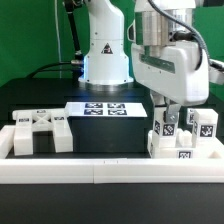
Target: Assemble chair
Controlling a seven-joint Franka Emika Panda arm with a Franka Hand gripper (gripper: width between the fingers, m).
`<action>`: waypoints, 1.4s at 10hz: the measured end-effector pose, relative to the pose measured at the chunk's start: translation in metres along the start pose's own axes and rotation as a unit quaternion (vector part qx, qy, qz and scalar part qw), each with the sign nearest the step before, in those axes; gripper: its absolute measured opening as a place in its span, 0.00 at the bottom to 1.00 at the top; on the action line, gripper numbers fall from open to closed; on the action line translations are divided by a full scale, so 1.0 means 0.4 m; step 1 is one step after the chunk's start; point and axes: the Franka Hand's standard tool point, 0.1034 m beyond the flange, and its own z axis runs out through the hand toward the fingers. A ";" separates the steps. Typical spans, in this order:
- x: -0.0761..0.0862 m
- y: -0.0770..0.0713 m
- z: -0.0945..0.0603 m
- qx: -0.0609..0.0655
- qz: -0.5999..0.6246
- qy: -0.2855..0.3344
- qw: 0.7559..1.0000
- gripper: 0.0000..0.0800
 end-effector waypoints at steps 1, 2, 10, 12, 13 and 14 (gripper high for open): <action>0.000 -0.001 0.000 0.002 0.047 0.000 0.999 0.36; -0.002 -0.001 0.000 0.003 0.082 0.001 0.997 0.36; -0.008 -0.001 0.001 0.001 0.086 0.004 0.996 0.74; -0.011 0.003 0.001 -0.006 -0.034 0.004 0.999 0.81; -0.009 0.003 0.001 -0.006 -0.091 0.004 0.996 0.81; -0.004 0.003 0.000 -0.006 -0.143 0.003 0.990 0.81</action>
Offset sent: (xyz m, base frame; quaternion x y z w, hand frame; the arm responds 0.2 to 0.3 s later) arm -0.0016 0.0051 -0.0017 0.0054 0.0068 0.2215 0.9751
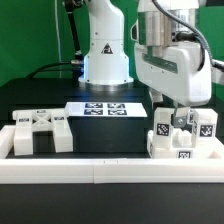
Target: Assemble chair
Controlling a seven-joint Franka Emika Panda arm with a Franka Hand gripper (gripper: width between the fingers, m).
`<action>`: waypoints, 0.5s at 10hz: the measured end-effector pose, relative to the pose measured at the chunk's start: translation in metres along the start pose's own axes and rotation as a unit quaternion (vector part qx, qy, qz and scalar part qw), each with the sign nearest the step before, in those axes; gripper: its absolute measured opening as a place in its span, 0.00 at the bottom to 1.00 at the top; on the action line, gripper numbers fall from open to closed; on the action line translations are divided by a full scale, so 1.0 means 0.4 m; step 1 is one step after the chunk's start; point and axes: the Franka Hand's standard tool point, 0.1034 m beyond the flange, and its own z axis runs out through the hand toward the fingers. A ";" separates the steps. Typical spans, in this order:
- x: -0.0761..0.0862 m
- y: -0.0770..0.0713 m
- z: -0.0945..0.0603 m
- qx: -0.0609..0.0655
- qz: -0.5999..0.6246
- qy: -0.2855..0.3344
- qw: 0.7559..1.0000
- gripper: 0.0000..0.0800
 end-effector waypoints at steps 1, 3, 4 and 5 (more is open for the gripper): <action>0.003 0.001 0.000 0.000 -0.036 0.001 0.999 0.81; 0.005 0.002 0.000 -0.002 -0.135 0.002 0.991 0.81; 0.004 0.002 0.001 -0.003 -0.167 0.002 0.986 0.81; 0.004 0.003 0.002 -0.004 -0.226 0.003 0.974 0.81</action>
Offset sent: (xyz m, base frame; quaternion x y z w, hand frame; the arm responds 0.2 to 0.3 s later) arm 0.0041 0.0023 -0.0024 -0.0072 0.0052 -0.1904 0.9817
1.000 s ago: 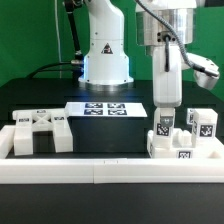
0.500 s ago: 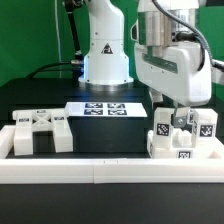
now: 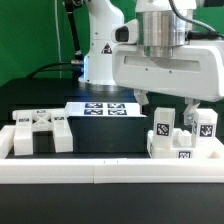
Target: Assemble chair
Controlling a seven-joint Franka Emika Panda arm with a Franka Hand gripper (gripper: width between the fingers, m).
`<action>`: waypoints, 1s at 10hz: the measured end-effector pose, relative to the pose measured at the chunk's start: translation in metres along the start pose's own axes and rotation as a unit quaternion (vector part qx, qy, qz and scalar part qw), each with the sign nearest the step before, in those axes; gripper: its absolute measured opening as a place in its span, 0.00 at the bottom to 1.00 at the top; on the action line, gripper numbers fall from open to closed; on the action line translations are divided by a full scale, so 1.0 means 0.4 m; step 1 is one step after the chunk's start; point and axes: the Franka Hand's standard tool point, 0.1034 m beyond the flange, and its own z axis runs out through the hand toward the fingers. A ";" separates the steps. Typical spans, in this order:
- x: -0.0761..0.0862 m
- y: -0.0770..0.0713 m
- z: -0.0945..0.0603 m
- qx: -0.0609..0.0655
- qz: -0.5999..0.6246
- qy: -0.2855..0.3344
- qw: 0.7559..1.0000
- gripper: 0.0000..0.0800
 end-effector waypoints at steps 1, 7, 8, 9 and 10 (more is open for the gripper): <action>0.002 0.002 0.000 0.000 -0.048 0.000 0.999 0.81; 0.010 0.013 0.001 -0.015 -0.242 0.006 0.970 0.81; 0.009 0.012 0.001 -0.015 -0.251 0.006 0.968 0.78; 0.009 0.012 0.001 -0.015 -0.249 0.006 0.968 0.78; 0.009 0.012 0.001 -0.015 -0.244 0.006 0.970 0.57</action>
Offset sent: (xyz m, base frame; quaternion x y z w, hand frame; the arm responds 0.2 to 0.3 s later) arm 0.0000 0.0026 0.0023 -0.0387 0.0236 -0.1404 0.9891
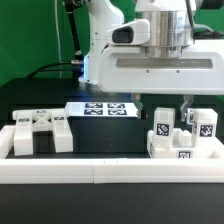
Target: Assemble chair
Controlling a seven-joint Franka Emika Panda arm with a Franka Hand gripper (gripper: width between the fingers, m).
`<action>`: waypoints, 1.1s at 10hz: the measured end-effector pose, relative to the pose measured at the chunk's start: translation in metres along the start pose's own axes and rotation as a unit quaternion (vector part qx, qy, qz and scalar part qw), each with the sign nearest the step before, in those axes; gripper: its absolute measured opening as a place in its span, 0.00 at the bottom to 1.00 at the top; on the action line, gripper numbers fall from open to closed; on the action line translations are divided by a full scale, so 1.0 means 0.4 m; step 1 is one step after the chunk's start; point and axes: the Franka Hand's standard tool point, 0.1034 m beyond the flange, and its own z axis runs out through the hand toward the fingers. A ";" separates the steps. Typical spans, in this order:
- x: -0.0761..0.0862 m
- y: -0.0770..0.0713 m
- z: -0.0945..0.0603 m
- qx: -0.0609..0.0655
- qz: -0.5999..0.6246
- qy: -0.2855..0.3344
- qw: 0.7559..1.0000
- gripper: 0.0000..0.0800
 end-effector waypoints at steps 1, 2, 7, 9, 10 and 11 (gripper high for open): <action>0.000 0.000 0.000 0.000 0.013 0.000 1.000 0.36; 0.000 -0.001 0.000 0.001 0.031 0.000 1.000 0.36; -0.003 -0.003 0.002 0.013 0.264 -0.003 0.964 0.36; -0.005 -0.005 0.003 0.023 0.388 0.000 0.921 0.36; -0.006 -0.007 0.003 0.025 0.435 0.000 0.900 0.36; -0.008 -0.012 0.004 0.029 0.510 -0.004 0.859 0.36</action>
Offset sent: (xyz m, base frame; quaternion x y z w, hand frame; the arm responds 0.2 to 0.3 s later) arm 0.0000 0.0000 0.0000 0.0000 0.0000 0.1938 0.9810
